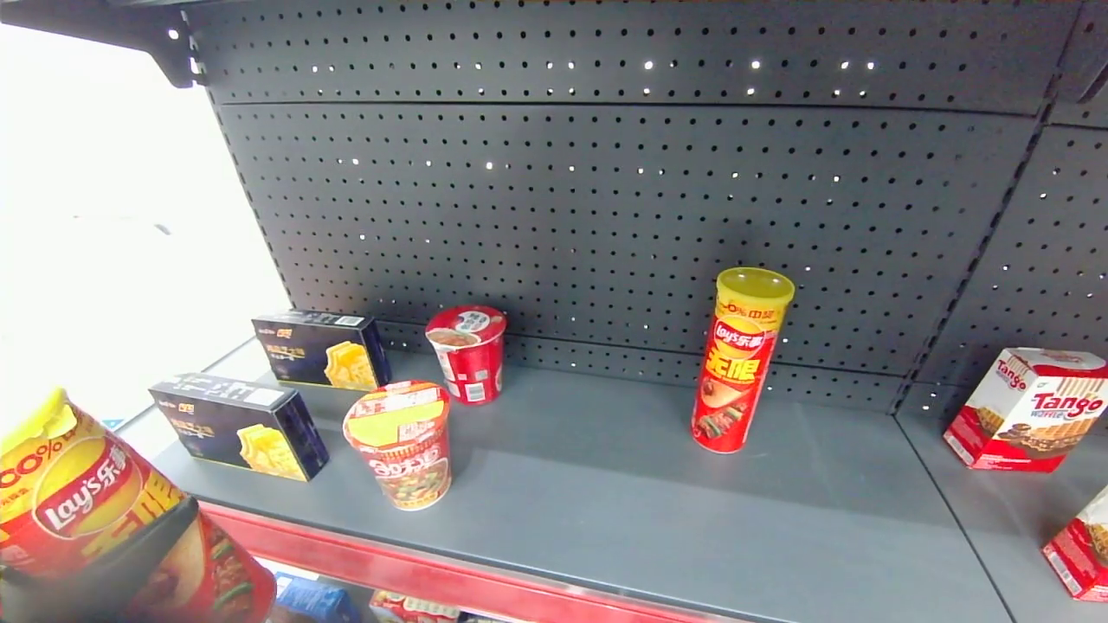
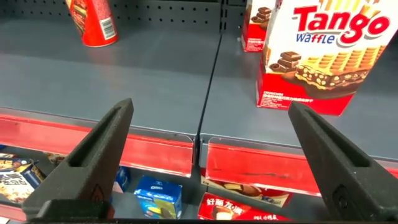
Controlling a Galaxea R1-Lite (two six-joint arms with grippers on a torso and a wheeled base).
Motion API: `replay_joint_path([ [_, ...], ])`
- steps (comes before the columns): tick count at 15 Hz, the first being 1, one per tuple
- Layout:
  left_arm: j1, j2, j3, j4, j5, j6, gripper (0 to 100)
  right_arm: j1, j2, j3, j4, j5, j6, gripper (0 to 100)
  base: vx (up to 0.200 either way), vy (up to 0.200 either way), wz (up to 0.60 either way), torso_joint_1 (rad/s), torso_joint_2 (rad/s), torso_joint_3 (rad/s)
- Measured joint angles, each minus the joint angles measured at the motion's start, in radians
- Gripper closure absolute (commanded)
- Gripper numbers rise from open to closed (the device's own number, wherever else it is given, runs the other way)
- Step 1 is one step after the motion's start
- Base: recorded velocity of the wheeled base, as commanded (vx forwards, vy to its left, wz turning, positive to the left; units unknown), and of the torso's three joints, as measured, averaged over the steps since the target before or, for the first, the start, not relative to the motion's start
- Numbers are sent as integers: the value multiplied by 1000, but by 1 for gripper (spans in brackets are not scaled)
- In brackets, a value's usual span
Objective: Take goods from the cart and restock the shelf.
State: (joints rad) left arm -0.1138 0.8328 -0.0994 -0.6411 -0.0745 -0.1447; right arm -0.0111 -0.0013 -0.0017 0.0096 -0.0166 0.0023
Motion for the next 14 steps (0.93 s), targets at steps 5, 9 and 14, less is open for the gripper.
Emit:
replay_joint_path([
  [5,0,-70,-19,206,16,-2,100,1,0,-1,2,15,-9,0,0,0,0,0,0,0],
  [9,1,-170,-44,341,39,-1,100,0,0,-3,1,27,-53,0,0,0,0,0,0,0],
  [14,1,-266,-107,515,41,0,100,3,0,-5,2,73,-54,0,0,0,0,0,0,0],
])
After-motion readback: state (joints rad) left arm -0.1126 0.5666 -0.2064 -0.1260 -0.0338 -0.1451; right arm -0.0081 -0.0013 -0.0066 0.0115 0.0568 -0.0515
